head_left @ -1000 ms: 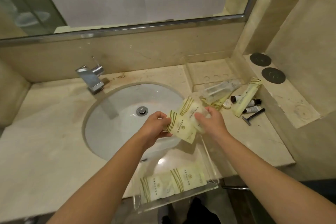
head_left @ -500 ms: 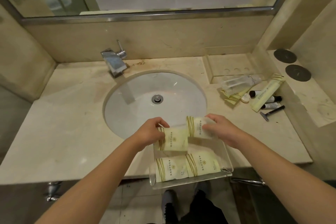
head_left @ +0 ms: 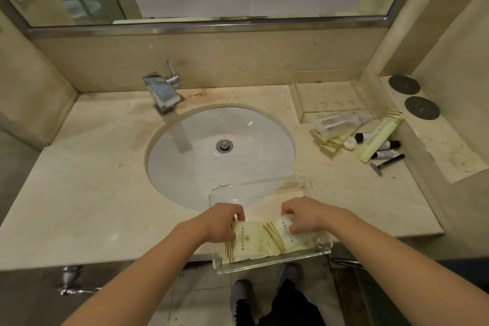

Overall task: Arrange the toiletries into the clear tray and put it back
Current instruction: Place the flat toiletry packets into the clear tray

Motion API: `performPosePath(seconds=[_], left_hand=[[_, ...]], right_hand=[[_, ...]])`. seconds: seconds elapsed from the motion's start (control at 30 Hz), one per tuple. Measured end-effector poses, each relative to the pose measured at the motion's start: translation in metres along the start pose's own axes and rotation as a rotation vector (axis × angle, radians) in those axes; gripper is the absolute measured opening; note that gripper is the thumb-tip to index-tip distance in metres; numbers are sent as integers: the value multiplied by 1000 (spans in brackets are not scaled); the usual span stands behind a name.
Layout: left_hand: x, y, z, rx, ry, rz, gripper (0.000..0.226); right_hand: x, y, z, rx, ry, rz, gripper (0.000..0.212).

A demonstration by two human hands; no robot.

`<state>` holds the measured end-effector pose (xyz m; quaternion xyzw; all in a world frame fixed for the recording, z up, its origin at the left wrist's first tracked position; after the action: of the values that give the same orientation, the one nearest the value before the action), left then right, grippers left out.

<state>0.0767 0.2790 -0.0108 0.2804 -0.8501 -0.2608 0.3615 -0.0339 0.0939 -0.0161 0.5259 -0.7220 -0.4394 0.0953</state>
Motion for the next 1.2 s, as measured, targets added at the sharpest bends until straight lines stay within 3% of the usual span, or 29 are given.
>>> performPosePath(seconds=[0.17, 0.27, 0.4, 0.53, 0.67, 1.03, 1.2], left_hand=[[6, -7, 11, -19, -300, 33, 48], [8, -11, 12, -28, -314, 47, 58], [11, -14, 11, -66, -255, 72, 51], [10, -16, 11, -21, -272, 87, 38], [8, -17, 12, 2, -280, 101, 36], [8, -21, 13, -4, -267, 100, 33], [19, -25, -11, 72, -184, 120, 37]], right_hand=[[-6, 2, 1, 84, 317, -19, 63], [-4, 4, 4, 131, 410, -69, 73], [-3, 6, 6, 224, 490, -163, 72], [-5, 8, 9, 164, 381, -176, 70], [-6, 9, 13, 130, 341, -182, 65], [-6, 7, 15, 230, 397, -187, 66], [-2, 14, 1, 376, 122, -155, 50]])
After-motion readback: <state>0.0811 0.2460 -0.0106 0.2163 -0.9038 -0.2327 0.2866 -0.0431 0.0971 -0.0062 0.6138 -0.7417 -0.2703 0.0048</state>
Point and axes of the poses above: each hand's wrist, its own y-axis away from the middle knuckle, its own z-axis out of the palm, x = y × z, the point moved 3 cm from there along -y, towards the middle knuckle, and after that the axes turned 3 degrees about -x, right-handed, at the moved point
